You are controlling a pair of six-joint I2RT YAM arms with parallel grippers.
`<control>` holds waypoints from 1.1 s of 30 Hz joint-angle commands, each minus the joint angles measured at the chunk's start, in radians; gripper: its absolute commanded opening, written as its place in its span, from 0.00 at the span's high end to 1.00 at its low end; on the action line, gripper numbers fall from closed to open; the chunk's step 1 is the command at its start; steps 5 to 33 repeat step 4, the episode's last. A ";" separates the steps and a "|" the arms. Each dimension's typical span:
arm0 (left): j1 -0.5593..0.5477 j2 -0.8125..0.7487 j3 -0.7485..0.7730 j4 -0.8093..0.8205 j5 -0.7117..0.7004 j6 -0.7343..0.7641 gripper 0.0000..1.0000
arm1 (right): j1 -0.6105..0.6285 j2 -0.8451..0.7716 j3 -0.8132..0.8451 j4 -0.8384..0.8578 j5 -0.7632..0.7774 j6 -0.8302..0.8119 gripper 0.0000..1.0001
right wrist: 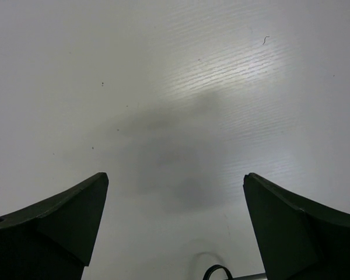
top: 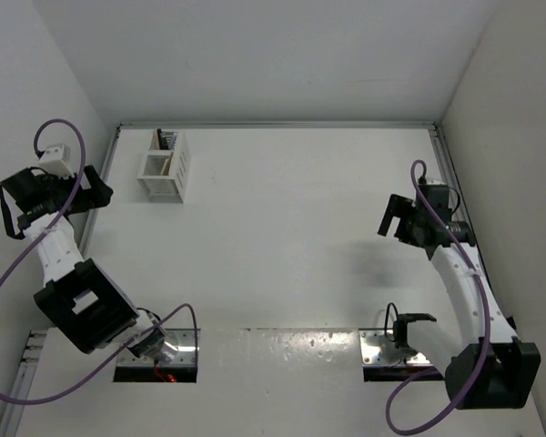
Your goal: Organize the makeup
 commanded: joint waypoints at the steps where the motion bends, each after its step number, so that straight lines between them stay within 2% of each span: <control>1: -0.002 -0.025 -0.008 0.022 0.032 0.005 0.00 | -0.001 -0.036 -0.009 0.030 -0.004 0.032 0.01; 33: -0.002 -0.025 -0.008 0.022 0.032 0.005 0.00 | 0.002 -0.056 -0.024 0.047 -0.031 0.019 0.01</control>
